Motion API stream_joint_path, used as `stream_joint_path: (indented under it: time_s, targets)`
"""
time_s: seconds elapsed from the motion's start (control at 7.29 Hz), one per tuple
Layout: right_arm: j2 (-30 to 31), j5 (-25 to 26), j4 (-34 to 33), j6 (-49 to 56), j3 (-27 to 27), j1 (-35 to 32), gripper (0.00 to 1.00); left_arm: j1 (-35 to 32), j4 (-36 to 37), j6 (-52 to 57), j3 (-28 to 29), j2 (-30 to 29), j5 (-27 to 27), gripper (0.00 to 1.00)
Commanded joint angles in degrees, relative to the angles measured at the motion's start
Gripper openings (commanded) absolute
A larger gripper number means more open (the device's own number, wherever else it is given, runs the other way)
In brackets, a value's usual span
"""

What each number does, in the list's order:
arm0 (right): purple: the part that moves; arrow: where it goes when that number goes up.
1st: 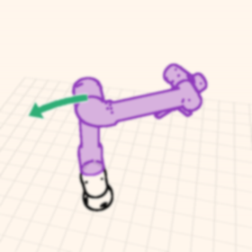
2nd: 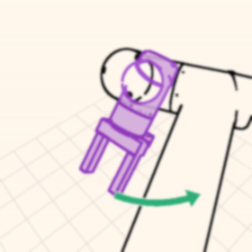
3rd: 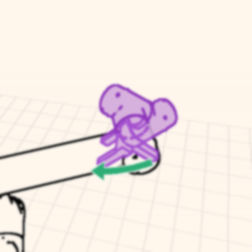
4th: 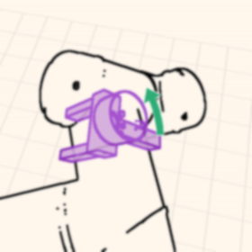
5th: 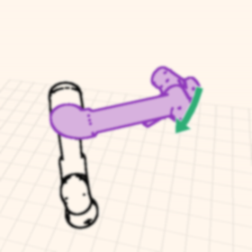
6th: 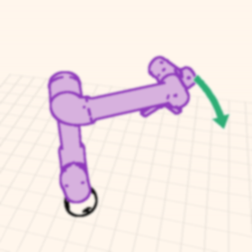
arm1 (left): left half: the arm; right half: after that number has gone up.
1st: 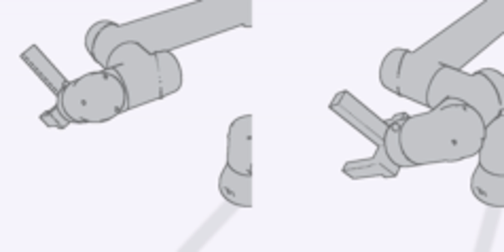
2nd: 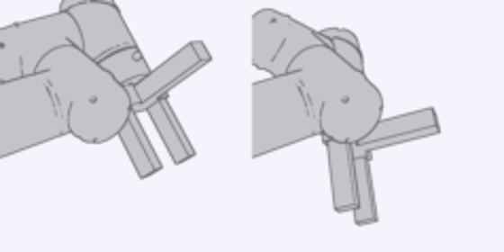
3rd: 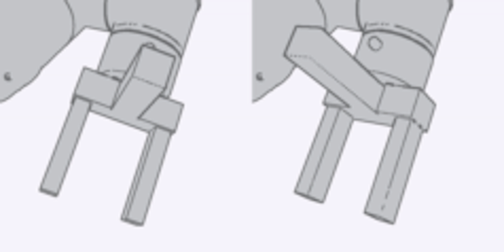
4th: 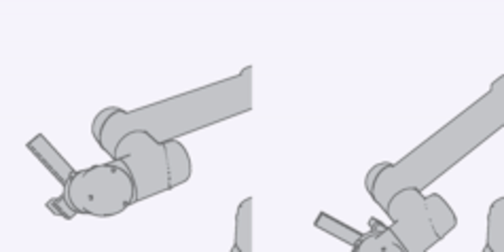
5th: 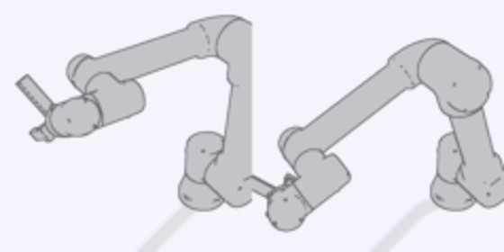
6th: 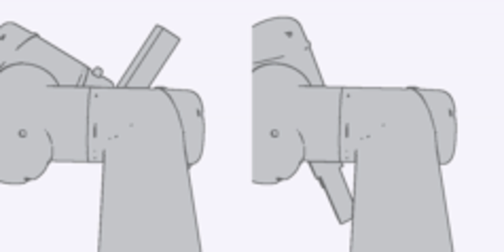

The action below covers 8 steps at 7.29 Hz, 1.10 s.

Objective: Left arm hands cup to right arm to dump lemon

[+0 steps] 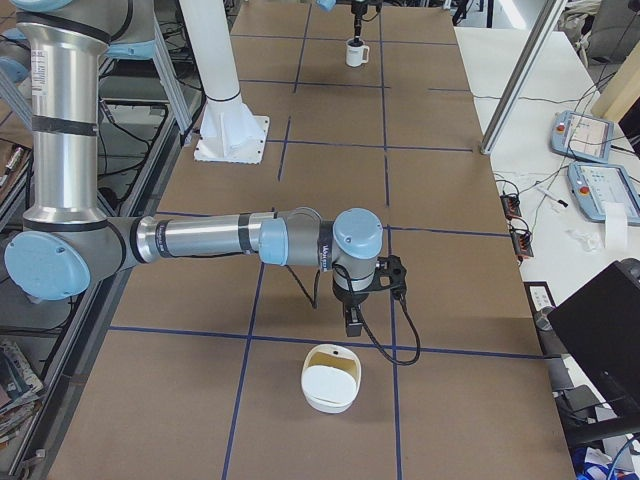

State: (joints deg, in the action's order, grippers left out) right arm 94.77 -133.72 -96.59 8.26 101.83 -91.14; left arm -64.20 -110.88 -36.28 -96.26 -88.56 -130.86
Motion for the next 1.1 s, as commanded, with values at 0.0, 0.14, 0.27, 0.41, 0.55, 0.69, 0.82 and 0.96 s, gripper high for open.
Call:
stream_joint_path:
  time_s: [0.0,0.14,0.27,0.41,0.55,0.69,0.82,0.96]
  targets:
    - [0.06,-0.05,0.0,0.0,0.03,0.0,1.0,0.13,-1.18,-0.46,0.02,0.05,0.08,0.05]
    - [0.06,-0.05,0.0,0.0,0.03,0.0,1.0,0.39,-1.18,-0.55,-0.32,0.05,0.08,0.04]
    - [0.06,-0.05,0.0,0.0,0.12,0.0,1.0,0.39,-1.09,-0.46,-1.11,0.23,0.17,0.0]
    - [0.06,-0.05,0.0,-0.08,0.21,0.0,1.0,0.05,-0.57,-0.46,-3.99,0.14,-0.09,0.0]
    - [-0.11,-0.05,0.09,0.0,0.21,0.0,1.0,-2.13,0.74,-0.46,-6.63,-0.03,-0.01,0.0]
    - [-0.29,-0.05,1.74,0.18,0.21,0.0,1.0,-3.29,1.02,-0.55,-9.01,-0.47,0.0,0.0]
    - [-0.2,-0.92,6.2,0.18,0.04,0.0,1.0,-3.3,3.89,-0.9,-10.25,-2.21,0.0,0.0]
    - [0.06,-4.06,10.76,0.35,-0.05,0.61,1.0,-3.38,12.27,-2.99,-11.91,-7.28,0.0,0.0]
